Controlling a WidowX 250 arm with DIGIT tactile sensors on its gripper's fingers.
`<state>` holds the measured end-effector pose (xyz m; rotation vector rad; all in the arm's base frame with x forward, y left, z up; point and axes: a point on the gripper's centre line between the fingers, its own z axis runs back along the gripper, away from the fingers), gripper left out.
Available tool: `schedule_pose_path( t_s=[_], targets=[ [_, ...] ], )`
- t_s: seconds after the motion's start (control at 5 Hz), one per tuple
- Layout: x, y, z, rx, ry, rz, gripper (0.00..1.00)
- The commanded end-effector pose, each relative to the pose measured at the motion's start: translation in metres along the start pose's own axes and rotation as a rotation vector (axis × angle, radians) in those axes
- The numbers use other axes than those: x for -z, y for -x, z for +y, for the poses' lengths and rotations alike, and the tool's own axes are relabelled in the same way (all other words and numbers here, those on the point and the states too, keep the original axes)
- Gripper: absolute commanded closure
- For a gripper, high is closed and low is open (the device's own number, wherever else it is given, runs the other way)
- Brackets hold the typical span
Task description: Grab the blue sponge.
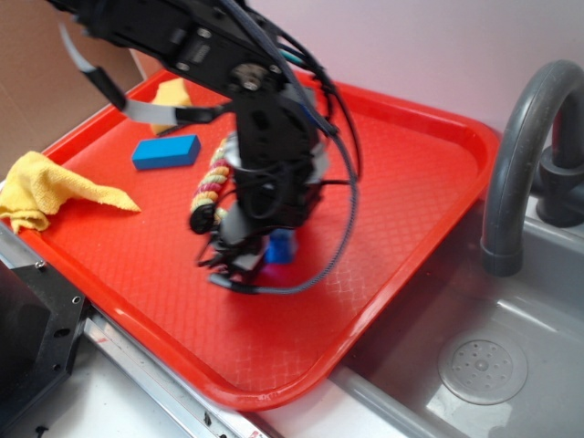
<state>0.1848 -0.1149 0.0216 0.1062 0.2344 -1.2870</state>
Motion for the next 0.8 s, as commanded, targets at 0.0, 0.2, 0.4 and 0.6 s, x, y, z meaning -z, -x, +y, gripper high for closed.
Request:
schedule_pose_path(
  t_s=[0.0,0.2,0.4,0.6],
  targets=[
    [-0.101,0.051,0.051,-0.516,-0.094,-0.257,1.0],
    [-0.145,0.081,0.056,-0.767,-0.07,-0.298,1.0],
    [-0.182,0.094,0.047,-0.994,-0.023,-0.334,1.0],
    [-0.18,0.086,0.047,-0.971,-0.036,-0.288,1.0]
  ],
)
